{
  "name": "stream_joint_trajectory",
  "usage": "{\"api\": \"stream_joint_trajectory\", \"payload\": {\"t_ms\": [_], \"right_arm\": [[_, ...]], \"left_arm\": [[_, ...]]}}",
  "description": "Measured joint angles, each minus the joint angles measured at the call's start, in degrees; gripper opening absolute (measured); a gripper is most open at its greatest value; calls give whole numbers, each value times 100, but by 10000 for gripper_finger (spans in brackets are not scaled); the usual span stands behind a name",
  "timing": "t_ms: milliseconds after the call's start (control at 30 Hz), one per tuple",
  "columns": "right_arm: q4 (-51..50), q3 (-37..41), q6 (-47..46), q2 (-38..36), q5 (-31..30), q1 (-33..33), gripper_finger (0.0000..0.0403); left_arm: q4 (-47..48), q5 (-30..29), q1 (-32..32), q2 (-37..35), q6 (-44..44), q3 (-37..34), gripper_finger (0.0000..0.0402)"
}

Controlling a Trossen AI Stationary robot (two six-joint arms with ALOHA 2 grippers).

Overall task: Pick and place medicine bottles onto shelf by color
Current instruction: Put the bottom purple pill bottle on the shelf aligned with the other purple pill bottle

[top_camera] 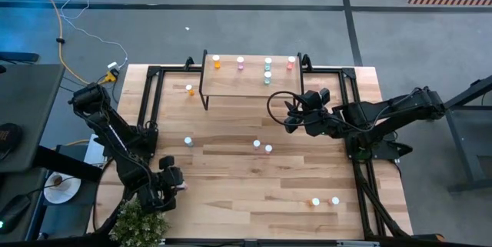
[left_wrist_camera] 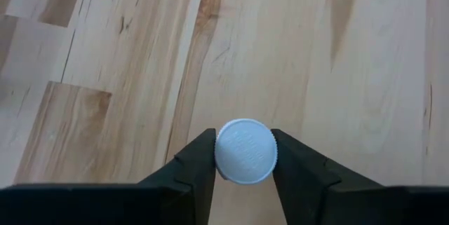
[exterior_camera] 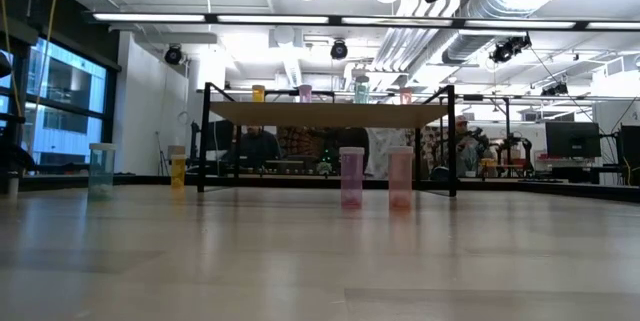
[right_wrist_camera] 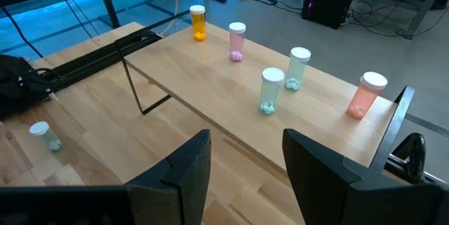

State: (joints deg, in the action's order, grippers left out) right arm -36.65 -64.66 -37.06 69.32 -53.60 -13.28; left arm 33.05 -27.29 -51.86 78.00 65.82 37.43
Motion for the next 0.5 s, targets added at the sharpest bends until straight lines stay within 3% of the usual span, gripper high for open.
{"api": "stream_joint_trajectory", "payload": {"t_ms": [267, 500], "right_arm": [[11, -309, 388, 0, 59, 0, 170], [-40, -462, 647, 0, 155, 0, 170]], "left_arm": [[-165, -39, 111, -2, -137, 0, 115], [-427, -39, 670, -329, -835, 0, 115]]}}
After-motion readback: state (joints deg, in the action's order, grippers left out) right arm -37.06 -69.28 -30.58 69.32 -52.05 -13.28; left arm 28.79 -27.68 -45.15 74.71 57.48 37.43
